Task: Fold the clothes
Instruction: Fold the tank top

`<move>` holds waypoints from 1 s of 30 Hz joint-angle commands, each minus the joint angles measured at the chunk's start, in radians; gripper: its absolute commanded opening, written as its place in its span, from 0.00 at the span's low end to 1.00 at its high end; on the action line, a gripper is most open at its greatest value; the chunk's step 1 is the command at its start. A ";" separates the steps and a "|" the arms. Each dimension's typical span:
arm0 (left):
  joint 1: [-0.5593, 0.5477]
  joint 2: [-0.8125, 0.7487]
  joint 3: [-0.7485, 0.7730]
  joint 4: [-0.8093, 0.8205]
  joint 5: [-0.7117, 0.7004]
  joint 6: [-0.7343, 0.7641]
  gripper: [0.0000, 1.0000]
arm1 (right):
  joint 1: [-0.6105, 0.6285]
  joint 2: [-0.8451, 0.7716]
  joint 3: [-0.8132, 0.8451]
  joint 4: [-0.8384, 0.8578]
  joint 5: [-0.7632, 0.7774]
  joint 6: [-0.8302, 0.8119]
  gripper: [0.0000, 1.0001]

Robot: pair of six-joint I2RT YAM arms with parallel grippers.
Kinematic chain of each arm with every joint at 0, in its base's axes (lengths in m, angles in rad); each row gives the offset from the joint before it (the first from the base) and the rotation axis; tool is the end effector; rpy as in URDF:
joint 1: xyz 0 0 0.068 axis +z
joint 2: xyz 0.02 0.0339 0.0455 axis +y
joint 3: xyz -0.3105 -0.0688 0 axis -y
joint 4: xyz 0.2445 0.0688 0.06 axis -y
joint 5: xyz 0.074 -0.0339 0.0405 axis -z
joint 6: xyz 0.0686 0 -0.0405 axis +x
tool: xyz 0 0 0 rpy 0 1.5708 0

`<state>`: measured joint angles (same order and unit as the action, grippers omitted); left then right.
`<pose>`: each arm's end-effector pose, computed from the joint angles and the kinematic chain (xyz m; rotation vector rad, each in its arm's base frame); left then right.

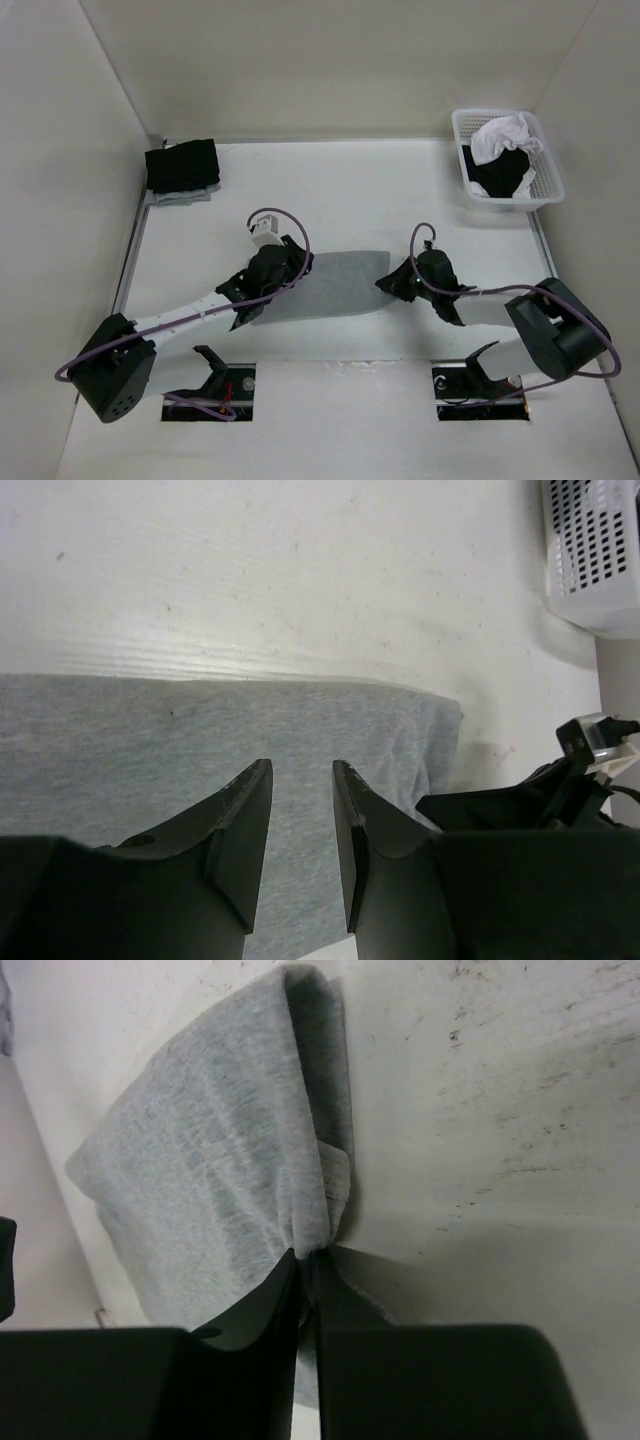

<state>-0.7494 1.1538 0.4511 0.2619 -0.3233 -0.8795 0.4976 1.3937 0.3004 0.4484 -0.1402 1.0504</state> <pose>0.1945 -0.1512 0.2258 -0.3448 2.0323 -0.7160 0.2102 0.1251 0.1442 0.5739 2.3314 0.9576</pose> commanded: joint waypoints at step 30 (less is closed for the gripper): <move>0.255 -0.431 -0.058 -0.150 0.101 0.054 0.35 | 0.569 0.253 0.883 -0.743 0.427 -0.208 0.07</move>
<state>-0.5297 0.7643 0.4183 0.1566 -0.2668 -0.8429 1.0103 1.5318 1.0721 -0.2714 0.2569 0.8490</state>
